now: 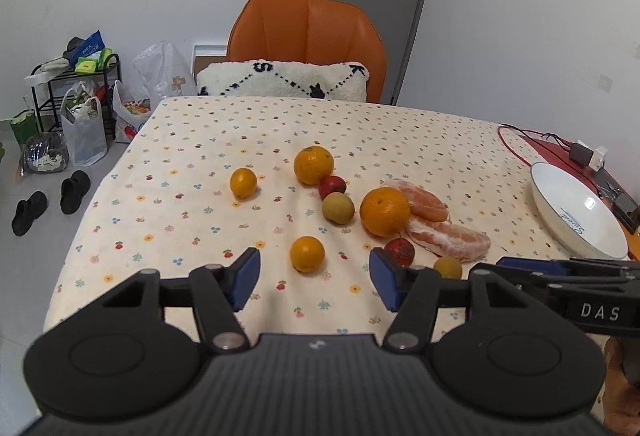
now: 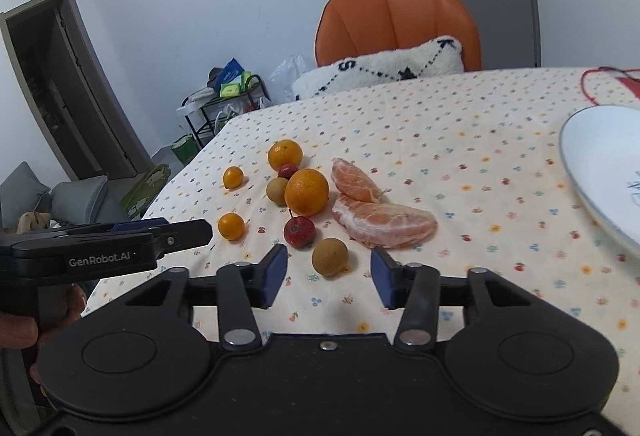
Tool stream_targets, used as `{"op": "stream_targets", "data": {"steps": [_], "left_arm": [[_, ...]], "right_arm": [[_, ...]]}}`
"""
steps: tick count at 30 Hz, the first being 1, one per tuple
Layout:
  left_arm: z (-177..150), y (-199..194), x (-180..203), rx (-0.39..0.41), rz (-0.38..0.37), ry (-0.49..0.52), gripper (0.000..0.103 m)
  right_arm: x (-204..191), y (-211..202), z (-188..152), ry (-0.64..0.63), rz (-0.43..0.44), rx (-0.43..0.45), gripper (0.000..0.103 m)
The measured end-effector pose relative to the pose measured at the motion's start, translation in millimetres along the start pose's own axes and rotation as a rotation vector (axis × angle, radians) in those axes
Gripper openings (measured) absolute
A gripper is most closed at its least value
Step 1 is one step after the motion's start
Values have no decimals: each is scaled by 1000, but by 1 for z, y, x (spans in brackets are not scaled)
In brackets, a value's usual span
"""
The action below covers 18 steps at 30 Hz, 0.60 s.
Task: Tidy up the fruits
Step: 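Grasp a small tangerine with the left gripper while the right gripper grasps a brown round fruit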
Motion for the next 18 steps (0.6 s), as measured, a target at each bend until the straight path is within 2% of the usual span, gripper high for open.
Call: {"op": "stream_targets", "data": {"steps": [4, 14, 16, 17, 18], "left_arm": [[-4, 13, -3, -19, -2, -3, 51], [-14, 40, -9, -40, 1, -14, 50], [-13, 42, -7, -28, 1, -5, 41], [-13, 43, -6, -29, -3, -8, 36], [-13, 43, -6, -29, -8, -14, 25]], "right_arm": [[-1, 14, -4, 3, 10, -26, 43], [0, 37, -13, -1, 11, -60, 41], [-1, 39, -13, -20, 10, -55, 39], [-1, 39, -13, -23, 6, -56, 35], [-1, 40, -12, -23, 5, -58, 31]]}}
Point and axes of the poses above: each gripper's, at about its wrist camera, not at the fingertips, and y roughly the way its jaws point, x to its right, z to its top, the point moved 10 cm from there along y, roughly the way its jaws point, and after that the axes turned 13 degrees about x, right-handed, at the moved point
